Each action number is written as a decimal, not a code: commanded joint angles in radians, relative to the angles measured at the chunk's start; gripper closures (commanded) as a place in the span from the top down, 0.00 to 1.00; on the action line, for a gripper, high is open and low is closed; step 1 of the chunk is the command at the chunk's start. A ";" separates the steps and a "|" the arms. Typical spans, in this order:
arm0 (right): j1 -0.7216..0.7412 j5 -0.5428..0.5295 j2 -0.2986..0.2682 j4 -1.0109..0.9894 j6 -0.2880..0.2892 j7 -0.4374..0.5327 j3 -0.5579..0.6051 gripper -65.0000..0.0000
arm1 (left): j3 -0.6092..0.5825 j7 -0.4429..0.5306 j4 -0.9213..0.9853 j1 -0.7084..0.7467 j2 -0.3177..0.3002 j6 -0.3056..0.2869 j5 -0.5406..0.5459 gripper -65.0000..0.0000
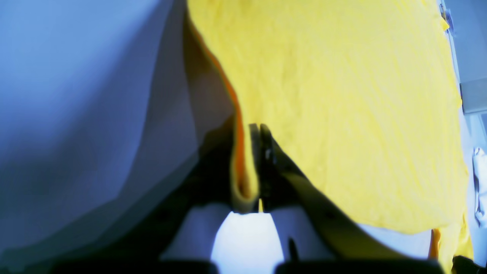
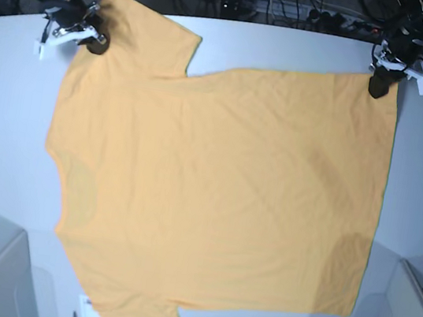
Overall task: Fold the T-shirt properly
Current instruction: 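Lift the shoulder corners and pull them toward the robot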
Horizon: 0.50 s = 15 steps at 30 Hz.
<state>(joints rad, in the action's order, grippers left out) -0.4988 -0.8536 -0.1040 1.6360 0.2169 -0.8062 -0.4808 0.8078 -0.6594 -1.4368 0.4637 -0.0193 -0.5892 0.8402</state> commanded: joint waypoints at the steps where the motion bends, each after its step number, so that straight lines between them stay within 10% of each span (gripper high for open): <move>1: -0.030 0.058 -0.006 0.019 -0.026 -0.041 -0.008 0.00 | 0.003 -0.043 0.000 0.019 -0.015 0.025 -0.052 0.00; 15: -0.111 0.053 0.025 0.220 -0.026 -0.049 -0.012 0.00 | 0.005 -0.041 -0.187 0.125 -0.028 0.027 -0.052 0.00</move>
<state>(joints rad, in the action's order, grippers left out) -0.6025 -0.7830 -0.0757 1.8343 0.1848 -0.8646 -0.4873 0.8078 -0.7177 -1.6024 0.5808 -0.0368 -0.5529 0.7738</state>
